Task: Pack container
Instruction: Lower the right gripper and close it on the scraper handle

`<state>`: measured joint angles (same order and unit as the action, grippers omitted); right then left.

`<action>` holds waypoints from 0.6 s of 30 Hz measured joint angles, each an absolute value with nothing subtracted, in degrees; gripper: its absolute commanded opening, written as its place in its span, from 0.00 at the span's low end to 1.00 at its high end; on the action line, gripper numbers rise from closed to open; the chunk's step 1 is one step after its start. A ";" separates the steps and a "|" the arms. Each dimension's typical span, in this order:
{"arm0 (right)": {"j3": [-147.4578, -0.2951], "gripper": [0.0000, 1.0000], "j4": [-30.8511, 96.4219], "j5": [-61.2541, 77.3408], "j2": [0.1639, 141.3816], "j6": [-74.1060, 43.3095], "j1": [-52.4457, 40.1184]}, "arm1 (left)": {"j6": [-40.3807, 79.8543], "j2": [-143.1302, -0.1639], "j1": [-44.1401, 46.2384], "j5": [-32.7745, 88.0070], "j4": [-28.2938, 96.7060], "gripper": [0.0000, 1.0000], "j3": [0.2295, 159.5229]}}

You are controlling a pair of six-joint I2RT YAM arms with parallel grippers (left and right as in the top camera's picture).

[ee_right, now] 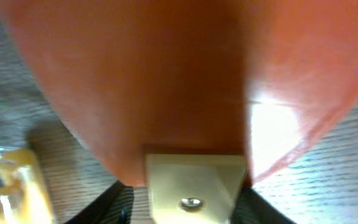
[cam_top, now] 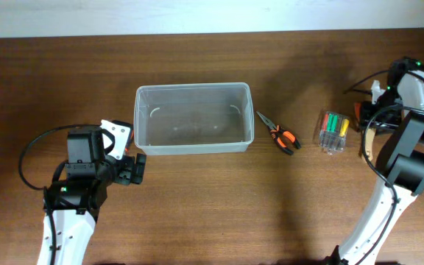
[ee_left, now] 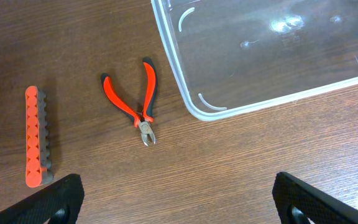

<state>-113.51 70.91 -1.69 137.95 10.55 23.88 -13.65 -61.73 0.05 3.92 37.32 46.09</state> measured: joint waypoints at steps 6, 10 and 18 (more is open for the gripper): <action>-113.51 0.44 70.89 -1.69 137.95 10.17 22.35 | -13.63 -61.73 0.05 3.92 37.32 0.99 46.09; -113.51 0.43 70.89 -1.69 137.95 10.02 22.06 | -13.65 -61.73 0.05 3.92 37.32 0.99 46.09; -113.58 0.31 71.05 -1.67 137.95 8.95 21.89 | -13.65 -61.73 0.05 3.92 37.32 0.99 46.09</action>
